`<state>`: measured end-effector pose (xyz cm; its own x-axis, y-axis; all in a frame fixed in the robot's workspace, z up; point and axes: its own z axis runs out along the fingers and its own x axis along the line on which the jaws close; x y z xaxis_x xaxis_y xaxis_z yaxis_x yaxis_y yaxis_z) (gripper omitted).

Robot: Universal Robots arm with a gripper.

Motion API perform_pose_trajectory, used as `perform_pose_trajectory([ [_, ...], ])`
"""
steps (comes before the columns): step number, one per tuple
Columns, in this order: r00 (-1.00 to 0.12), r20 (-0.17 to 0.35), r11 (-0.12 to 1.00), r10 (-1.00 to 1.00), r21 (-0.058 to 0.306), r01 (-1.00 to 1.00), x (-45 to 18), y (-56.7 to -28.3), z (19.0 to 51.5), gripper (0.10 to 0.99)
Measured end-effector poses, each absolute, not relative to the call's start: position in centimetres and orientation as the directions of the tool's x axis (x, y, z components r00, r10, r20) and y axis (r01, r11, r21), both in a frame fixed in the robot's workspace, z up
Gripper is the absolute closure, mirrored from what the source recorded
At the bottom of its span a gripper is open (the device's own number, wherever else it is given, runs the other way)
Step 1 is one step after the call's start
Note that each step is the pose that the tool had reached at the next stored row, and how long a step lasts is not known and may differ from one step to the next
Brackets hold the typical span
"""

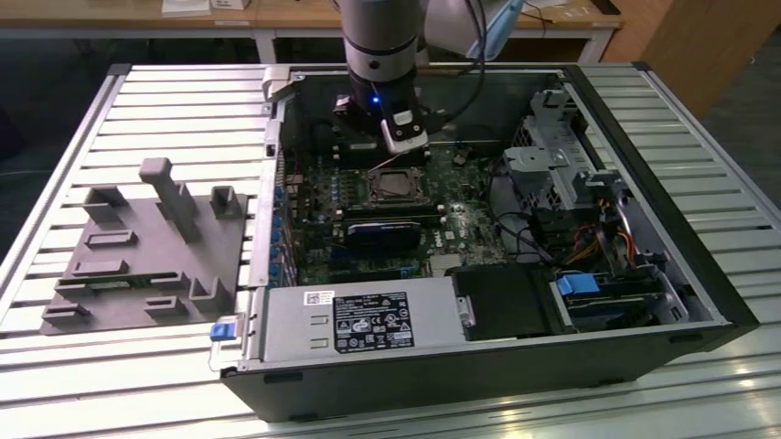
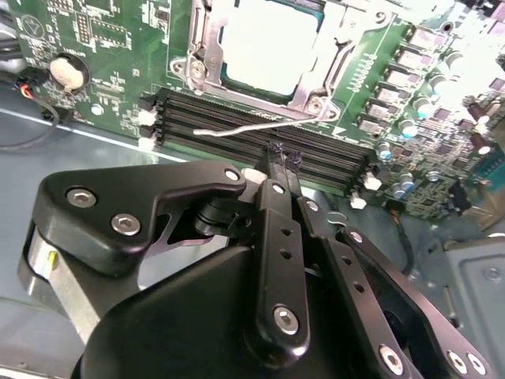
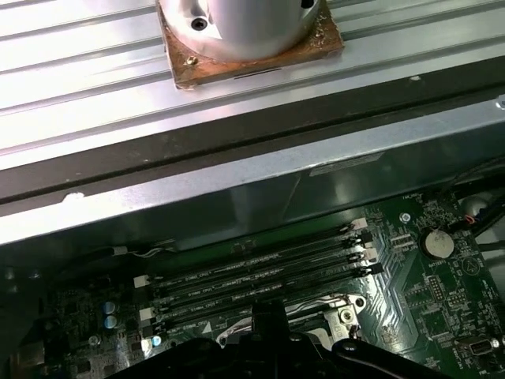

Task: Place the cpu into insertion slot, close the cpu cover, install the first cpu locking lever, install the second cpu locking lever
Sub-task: 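Install the first cpu locking lever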

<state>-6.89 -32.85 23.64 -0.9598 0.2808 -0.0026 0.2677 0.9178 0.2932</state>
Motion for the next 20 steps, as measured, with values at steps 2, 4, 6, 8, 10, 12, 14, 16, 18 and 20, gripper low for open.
perform_pose_trajectory([
  [2, -0.955, -0.006, 0.913, 0.297, 0.295, 0.282, -6.88, -32.85, 23.53, 0.984],
  [4, -0.95, -0.008, 0.908, 0.313, 0.296, 0.297, -6.89, -32.85, 23.41, 0.984],
  [6, -0.949, -0.008, 0.907, 0.314, 0.296, 0.298, -6.89, -32.85, 23.4, 0.984],
  [8, -0.949, -0.008, 0.907, 0.315, 0.296, 0.298, -6.89, -32.85, 23.39, 0.984],
  [10, -0.949, -0.013, 0.907, 0.315, 0.298, 0.297, -6.91, -32.85, 23.35, 0.984],
  [12, -0.949, -0.035, 0.907, 0.315, 0.305, 0.29, -6.97, -32.85, 23.29, 0.984],
  [14, -0.947, -0.059, 0.907, 0.315, 0.312, 0.282, -7.05, -32.85, 23.24, 0.984],
  [16, -0.946, -0.078, 0.907, 0.315, 0.317, 0.276, -7.15, -32.85, 23.15, 0.984],
  [18, -0.945, -0.09, 0.907, 0.316, 0.321, 0.272, -7.2, -32.85, 23.0, 0.984],
  [20, -0.944, -0.098, 0.907, 0.316, 0.323, 0.27, -7.21, -32.85, 22.79, 0.984],
])
